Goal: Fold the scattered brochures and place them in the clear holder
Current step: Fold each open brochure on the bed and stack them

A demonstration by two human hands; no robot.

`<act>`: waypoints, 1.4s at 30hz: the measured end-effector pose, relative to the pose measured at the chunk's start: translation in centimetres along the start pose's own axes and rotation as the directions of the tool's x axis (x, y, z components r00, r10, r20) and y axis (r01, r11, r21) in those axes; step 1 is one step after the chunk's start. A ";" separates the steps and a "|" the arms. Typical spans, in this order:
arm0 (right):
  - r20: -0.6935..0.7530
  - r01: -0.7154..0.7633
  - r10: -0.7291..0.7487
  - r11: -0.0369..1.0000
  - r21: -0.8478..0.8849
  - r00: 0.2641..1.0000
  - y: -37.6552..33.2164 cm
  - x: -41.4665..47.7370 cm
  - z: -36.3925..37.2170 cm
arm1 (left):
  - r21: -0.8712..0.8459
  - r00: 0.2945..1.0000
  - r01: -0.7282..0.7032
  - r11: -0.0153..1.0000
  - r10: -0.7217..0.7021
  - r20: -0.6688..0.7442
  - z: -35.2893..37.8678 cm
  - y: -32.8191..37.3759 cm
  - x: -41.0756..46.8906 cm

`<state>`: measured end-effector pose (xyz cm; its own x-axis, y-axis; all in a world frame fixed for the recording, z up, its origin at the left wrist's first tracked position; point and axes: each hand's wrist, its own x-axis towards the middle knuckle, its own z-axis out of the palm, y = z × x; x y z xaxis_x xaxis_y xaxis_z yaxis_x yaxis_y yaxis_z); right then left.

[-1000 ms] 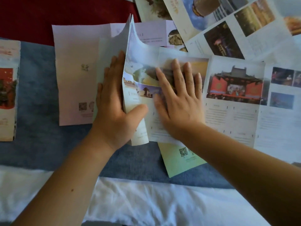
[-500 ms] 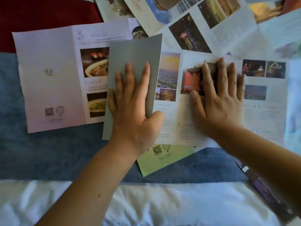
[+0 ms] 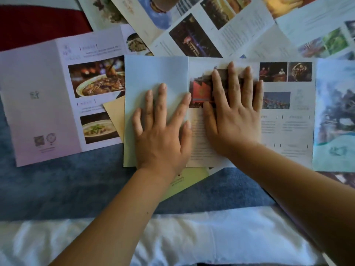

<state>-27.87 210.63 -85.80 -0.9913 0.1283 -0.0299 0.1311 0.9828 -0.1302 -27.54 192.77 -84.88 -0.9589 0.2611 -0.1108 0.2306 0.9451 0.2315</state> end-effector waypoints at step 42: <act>0.097 0.205 -0.203 0.979 -0.005 0.974 -6.8 -1.4 0.4 | -0.311 0.958 0.280 0.908 -0.286 0.027 -5.4 -14.8 -4.5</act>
<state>-27.39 203.71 -85.22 -0.9912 -0.0878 -0.0987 -0.0748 0.9889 -0.1288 -27.50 176.57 -82.56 -0.9799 -0.0150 -0.1987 -0.1105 0.8705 0.4795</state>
